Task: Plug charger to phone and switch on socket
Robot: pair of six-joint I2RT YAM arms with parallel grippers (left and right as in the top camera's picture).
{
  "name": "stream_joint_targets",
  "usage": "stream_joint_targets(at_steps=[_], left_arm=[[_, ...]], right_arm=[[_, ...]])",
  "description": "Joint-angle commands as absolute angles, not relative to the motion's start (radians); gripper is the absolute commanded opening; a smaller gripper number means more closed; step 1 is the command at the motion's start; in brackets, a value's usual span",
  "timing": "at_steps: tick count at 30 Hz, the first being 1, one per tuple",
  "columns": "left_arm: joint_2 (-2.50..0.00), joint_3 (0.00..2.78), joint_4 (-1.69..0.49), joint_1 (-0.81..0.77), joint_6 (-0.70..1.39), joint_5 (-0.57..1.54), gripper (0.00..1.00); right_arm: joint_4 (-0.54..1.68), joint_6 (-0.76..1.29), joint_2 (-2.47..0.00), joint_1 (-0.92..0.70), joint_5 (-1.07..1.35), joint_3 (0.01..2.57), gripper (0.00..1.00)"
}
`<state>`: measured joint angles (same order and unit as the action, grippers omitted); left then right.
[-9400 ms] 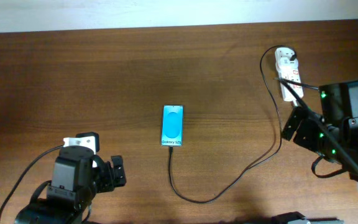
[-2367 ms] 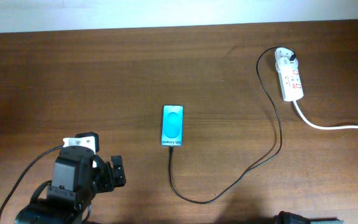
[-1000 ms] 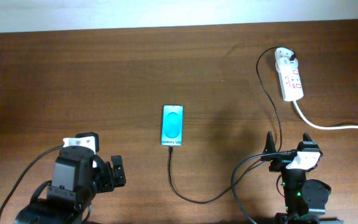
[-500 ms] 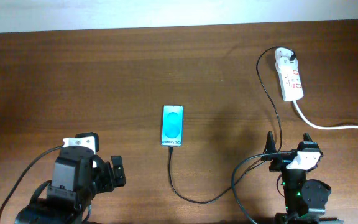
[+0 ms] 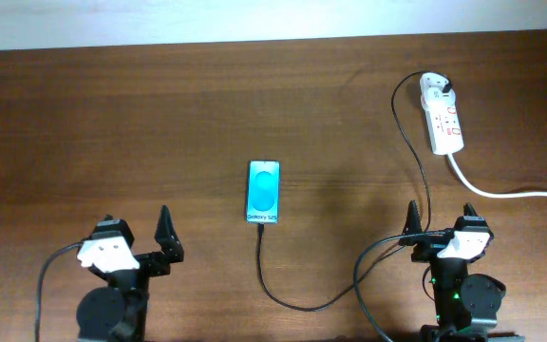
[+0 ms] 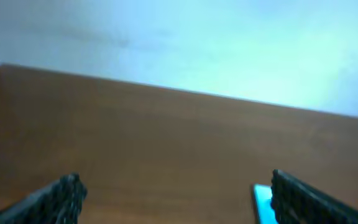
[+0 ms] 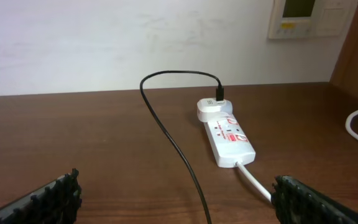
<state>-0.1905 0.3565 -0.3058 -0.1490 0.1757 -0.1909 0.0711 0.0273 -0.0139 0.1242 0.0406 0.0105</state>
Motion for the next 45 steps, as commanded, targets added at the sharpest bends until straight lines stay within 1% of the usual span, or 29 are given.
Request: stream_joint_targets(at_steps=[1,4,8,12,15,19,22,45], left_arm=[[-0.134,0.224,-0.178,-0.093,0.102,-0.171,0.99],[-0.031,0.106,-0.072,-0.067,0.051,-0.142,0.99],[-0.005,0.022,0.001,-0.046,0.03,-0.141,0.99],[-0.005,0.008,-0.068,-0.035,-0.043,-0.135,0.99],[-0.005,0.008,-0.07,-0.03,-0.068,-0.134,0.99],[-0.005,0.008,-0.073,-0.03,-0.07,-0.134,0.99],[-0.005,0.009,-0.076,-0.03,-0.07,-0.092,0.99],[-0.005,0.009,-0.076,-0.03,-0.07,-0.093,0.99]], right_arm=[[0.077,0.035,-0.006,0.118,0.029,0.006,0.98],[0.077,0.035,-0.006,0.118,0.029,0.006,0.98],[0.077,0.035,-0.006,0.118,0.029,0.006,0.98],[0.077,0.035,-0.006,0.118,0.029,0.006,0.98],[0.077,0.035,-0.006,0.118,0.029,0.006,0.99],[0.077,0.035,-0.006,0.118,0.029,0.006,0.98],[0.077,0.035,-0.006,0.118,0.029,0.006,0.98],[0.077,0.035,-0.006,0.118,0.029,0.006,0.98]])
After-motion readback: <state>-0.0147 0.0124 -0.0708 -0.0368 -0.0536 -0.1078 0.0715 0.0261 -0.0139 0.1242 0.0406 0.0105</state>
